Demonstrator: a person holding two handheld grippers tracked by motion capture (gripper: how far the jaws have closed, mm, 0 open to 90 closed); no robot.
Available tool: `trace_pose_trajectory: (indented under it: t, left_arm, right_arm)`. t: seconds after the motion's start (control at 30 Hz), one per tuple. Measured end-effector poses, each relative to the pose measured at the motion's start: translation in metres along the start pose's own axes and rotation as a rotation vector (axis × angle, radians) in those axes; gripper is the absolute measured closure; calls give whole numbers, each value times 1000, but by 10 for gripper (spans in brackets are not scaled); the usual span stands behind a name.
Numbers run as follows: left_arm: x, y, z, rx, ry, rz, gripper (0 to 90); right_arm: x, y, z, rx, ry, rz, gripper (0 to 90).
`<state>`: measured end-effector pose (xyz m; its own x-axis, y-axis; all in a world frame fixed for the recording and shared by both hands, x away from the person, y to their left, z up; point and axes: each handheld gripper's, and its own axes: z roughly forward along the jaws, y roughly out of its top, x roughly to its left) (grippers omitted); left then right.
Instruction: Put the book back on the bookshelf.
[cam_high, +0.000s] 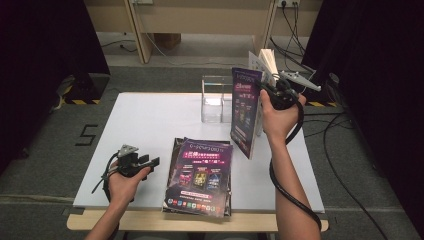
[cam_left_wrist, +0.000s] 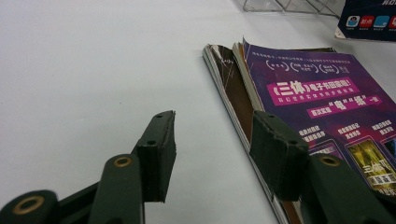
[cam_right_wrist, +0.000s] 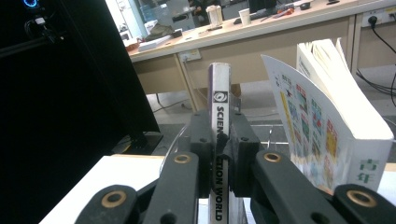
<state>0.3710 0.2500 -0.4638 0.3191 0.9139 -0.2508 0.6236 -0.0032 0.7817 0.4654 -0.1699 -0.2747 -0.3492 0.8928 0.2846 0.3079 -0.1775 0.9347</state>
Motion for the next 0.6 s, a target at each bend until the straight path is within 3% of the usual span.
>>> trace_pose_trajectory:
  t: [0.6]
  left_arm:
    - [1,0,1,1,2,-2,496]
  right_arm:
    - [3,6,7,-34,-13,-18,831]
